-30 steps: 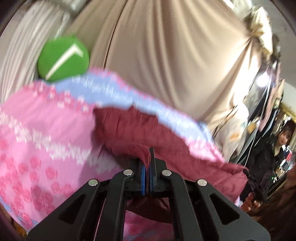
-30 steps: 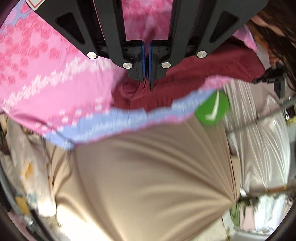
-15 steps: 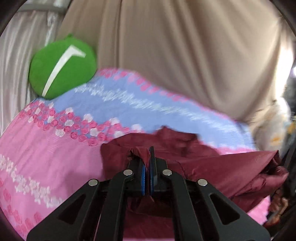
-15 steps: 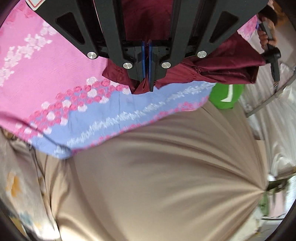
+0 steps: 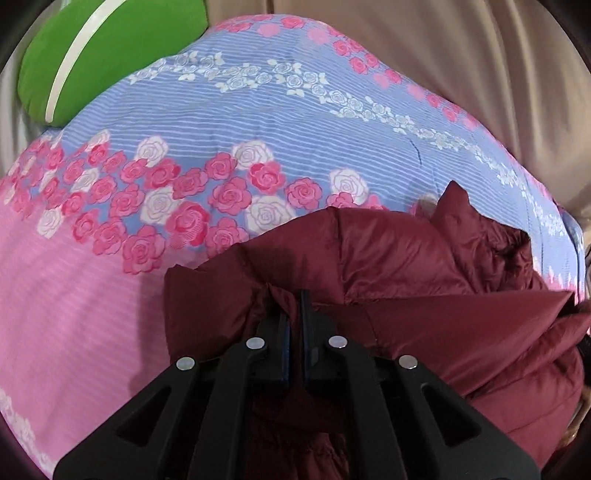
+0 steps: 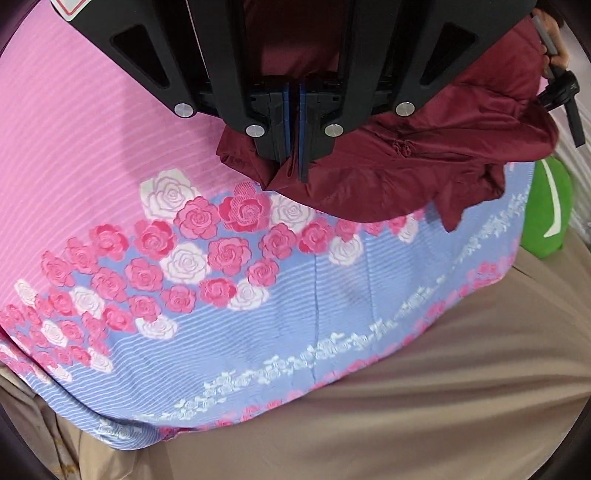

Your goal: Fold large clothes

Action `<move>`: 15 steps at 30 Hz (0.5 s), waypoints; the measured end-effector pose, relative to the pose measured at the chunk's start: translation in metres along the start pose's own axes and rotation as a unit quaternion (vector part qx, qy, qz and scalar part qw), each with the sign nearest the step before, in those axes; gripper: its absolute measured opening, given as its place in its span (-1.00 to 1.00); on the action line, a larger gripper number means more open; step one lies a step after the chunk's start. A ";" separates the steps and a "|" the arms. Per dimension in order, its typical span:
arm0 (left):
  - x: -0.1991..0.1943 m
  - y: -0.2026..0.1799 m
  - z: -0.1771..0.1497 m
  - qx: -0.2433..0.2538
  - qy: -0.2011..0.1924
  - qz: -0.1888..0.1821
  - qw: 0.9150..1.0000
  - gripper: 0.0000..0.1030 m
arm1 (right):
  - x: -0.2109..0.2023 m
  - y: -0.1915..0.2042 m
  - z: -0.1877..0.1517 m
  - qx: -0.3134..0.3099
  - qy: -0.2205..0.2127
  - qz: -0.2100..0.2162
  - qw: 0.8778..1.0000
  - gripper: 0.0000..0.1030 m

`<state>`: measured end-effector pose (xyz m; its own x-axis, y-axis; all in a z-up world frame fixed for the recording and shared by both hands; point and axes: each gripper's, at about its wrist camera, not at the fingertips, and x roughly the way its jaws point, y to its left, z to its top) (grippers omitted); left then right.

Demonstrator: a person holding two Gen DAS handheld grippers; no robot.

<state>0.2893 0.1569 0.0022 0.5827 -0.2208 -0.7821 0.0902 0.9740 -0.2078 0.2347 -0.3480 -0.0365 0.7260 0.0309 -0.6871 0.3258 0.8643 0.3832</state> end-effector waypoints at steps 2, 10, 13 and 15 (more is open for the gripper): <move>0.000 0.000 -0.005 -0.003 -0.018 -0.003 1.000 -0.90 | 0.009 0.005 -0.001 -0.015 0.000 -0.012 1.000 -0.97; -0.030 0.015 -0.008 -0.054 -0.068 -0.056 0.995 -0.48 | -0.015 0.014 0.004 -0.032 -0.034 -0.021 0.999 -0.60; -0.091 0.025 -0.015 -0.071 -0.143 -0.075 0.984 0.64 | -0.067 0.014 0.004 -0.029 -0.090 0.007 0.996 -0.12; -0.125 0.024 -0.021 -0.051 -0.177 -0.085 0.979 0.78 | -0.099 0.019 -0.002 -0.049 -0.109 0.012 0.993 -0.12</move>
<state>0.2012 0.2071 0.0826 0.8117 -0.3295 -0.4823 0.1390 0.9109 -0.3885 0.1675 -0.3338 0.0374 0.8499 -0.0485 -0.5247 0.2547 0.9095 0.3285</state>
